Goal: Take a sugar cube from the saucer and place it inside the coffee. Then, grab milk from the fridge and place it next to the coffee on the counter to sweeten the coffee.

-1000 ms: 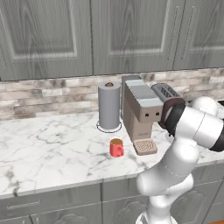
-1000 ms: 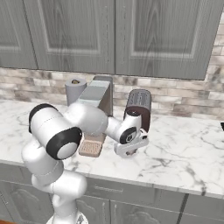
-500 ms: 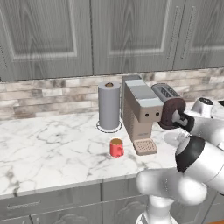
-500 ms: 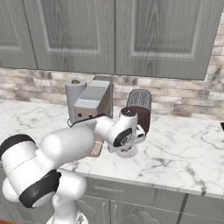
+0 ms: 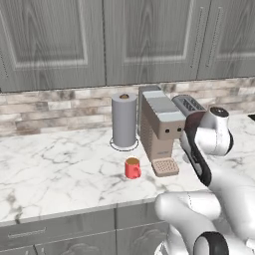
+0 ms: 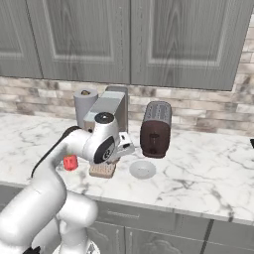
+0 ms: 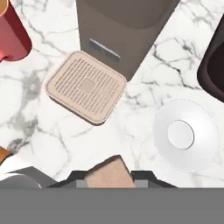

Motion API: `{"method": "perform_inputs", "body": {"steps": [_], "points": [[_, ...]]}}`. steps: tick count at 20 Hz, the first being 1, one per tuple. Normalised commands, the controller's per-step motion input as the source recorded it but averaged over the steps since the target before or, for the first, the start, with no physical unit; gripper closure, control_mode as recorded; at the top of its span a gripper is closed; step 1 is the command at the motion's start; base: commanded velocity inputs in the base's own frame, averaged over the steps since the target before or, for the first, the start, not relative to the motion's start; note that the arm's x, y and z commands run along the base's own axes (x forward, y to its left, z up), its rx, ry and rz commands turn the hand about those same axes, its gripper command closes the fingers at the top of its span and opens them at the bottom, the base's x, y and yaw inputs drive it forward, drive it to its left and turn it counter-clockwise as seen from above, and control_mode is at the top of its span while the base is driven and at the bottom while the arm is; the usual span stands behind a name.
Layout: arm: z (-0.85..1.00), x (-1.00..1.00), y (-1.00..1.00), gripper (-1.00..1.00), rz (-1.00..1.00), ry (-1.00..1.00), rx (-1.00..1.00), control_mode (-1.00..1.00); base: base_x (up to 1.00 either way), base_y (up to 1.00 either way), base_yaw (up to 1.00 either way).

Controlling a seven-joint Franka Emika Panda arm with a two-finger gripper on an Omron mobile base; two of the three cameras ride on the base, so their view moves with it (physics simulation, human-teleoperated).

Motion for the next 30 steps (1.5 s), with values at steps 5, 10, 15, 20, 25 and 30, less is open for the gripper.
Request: {"method": "perform_inputs", "body": {"steps": [5, 10, 15, 20, 25, 30], "points": [[0.67, -0.27, 1.00, 1.00, -0.01, -0.05, -0.02, -1.00, 0.00, 0.00, 0.00], [0.53, -0.05, 1.00, 1.00, -0.01, -0.02, -0.05, -1.00, 0.00, 0.00, 0.00], [0.16, 0.03, 1.00, 1.00, -0.02, 0.03, -0.02, -1.00, 0.00, 0.00, 0.00], [0.00, 0.16, 0.82, 1.00, 0.00, 0.16, 0.01, -1.00, 0.00, 0.00, 0.00], [-0.03, 0.13, 0.31, 1.00, 0.02, 0.05, 0.01, -1.00, 0.00, 0.00, 0.00], [-0.07, 0.46, 0.00, 1.00, -0.01, 0.02, 0.03, -1.00, 0.00, 0.00, 0.00]]}}
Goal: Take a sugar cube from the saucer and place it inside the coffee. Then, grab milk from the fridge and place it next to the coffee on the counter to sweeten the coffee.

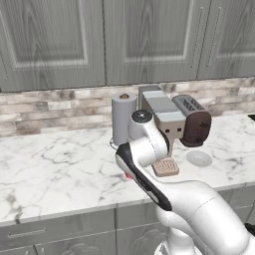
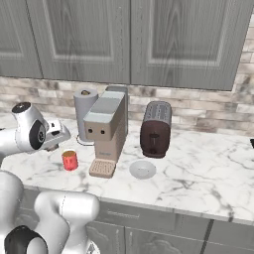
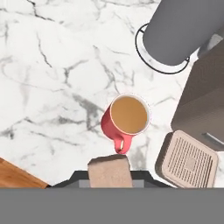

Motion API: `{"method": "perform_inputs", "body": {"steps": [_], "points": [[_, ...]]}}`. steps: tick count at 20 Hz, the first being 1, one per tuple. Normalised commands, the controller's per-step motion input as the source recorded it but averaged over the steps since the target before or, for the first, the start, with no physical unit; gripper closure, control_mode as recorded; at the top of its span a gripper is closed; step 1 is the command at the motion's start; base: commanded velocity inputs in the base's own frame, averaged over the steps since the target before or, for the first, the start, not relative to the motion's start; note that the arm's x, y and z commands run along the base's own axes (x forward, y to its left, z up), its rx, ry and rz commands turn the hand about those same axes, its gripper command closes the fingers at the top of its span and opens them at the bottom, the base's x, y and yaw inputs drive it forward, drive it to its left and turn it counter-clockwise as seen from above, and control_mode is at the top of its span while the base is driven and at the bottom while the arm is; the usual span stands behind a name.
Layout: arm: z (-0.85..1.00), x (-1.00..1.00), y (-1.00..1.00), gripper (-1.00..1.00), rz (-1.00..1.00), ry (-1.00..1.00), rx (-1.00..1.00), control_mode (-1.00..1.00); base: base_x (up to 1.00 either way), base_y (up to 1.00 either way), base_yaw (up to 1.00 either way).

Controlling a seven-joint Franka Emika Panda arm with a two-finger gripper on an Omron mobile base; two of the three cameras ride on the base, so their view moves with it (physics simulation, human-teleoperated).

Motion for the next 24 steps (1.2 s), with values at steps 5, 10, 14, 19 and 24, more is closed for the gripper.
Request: {"method": "perform_inputs", "body": {"steps": [5, 10, 14, 19, 24], "points": [[-0.32, 0.23, -0.08, 1.00, 0.00, 0.02, 0.11, -1.00, 0.00, 0.00, 0.00], [-0.39, 0.19, 0.00, 1.00, 0.00, 0.02, 0.08, -1.00, 0.00, 0.00, 0.00], [-0.30, 0.19, 0.00, 1.00, 0.00, 0.01, 0.00, -1.00, 0.00, 0.00, 0.00], [-0.17, 0.30, 0.00, 1.00, -0.01, 0.00, 0.00, -1.00, 0.00, 0.00, 0.00], [-0.11, 0.34, 0.00, 1.00, -0.01, 0.00, 0.00, -1.00, 0.00, 0.00, 0.00]]}}
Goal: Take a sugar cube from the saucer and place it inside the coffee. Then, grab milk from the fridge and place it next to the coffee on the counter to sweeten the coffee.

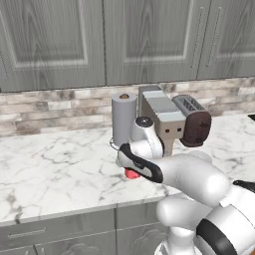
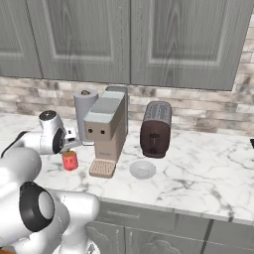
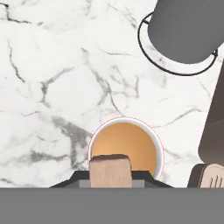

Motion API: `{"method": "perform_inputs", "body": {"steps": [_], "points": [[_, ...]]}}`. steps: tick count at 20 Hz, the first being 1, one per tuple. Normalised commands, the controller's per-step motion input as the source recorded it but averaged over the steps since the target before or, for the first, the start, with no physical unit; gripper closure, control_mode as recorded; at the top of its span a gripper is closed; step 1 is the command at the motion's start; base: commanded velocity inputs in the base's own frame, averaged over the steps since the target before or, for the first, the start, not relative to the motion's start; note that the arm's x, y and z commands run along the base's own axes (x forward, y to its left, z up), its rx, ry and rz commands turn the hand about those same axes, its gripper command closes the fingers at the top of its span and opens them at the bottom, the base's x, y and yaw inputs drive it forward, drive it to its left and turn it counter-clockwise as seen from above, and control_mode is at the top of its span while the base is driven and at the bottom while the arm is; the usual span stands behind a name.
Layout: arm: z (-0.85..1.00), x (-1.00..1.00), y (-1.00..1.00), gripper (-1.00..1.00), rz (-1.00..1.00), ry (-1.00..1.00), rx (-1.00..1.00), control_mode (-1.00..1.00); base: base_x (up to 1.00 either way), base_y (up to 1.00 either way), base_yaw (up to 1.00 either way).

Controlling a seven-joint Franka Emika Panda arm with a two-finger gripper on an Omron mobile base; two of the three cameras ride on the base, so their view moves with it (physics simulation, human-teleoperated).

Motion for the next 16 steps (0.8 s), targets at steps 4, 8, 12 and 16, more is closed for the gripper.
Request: {"method": "perform_inputs", "body": {"steps": [4, 8, 12, 16], "points": [[-0.17, 0.08, 0.00, -1.00, 0.00, 0.00, 0.00, -1.00, 0.00, 0.00, 0.00], [-0.05, 0.03, 0.00, -1.00, 0.00, 0.00, 0.00, -1.00, 0.00, 0.00, 0.00], [0.00, 0.02, 0.00, -1.00, 0.00, 0.00, 0.00, -1.00, 0.00, 0.00, 0.00], [0.14, 0.00, 0.00, -1.00, 0.00, -0.01, 0.00, -1.00, 0.00, 0.00, 0.00]]}}
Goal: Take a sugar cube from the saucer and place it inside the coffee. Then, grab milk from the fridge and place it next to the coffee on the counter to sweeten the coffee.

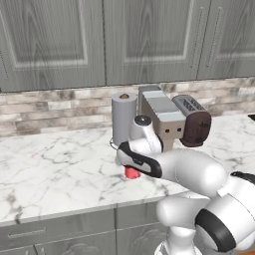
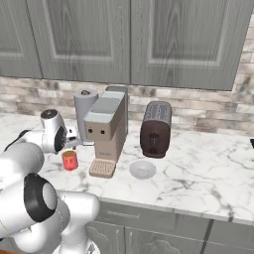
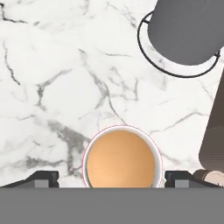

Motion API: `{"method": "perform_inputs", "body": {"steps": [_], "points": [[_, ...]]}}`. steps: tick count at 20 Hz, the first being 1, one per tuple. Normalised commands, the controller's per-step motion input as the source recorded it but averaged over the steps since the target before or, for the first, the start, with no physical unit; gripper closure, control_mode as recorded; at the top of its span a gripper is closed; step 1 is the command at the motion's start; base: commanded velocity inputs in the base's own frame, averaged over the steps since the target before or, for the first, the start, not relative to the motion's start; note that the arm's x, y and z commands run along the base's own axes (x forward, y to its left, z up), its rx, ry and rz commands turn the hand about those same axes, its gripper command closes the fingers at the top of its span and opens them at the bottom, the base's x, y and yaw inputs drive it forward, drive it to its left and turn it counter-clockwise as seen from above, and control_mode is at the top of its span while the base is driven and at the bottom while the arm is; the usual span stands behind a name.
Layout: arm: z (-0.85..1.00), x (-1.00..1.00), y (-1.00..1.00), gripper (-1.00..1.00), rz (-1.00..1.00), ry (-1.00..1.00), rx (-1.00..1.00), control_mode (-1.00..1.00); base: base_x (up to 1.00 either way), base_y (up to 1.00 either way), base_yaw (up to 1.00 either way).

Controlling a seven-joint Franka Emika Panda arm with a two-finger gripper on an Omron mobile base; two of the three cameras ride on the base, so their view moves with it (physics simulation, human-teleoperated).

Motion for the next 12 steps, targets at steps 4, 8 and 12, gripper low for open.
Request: {"method": "perform_inputs", "body": {"steps": [4, 8, 12], "points": [[0.35, -0.20, 0.00, -1.00, 0.00, -0.10, 0.00, -1.00, 0.00, 0.00, 0.00], [0.41, -0.59, 0.00, -1.00, 0.00, -0.15, 0.00, -1.00, 0.00, 0.00, 0.00], [0.53, -0.61, 0.00, -1.00, 0.00, -0.18, 0.00, -1.00, 0.00, 0.00, 0.00]]}}
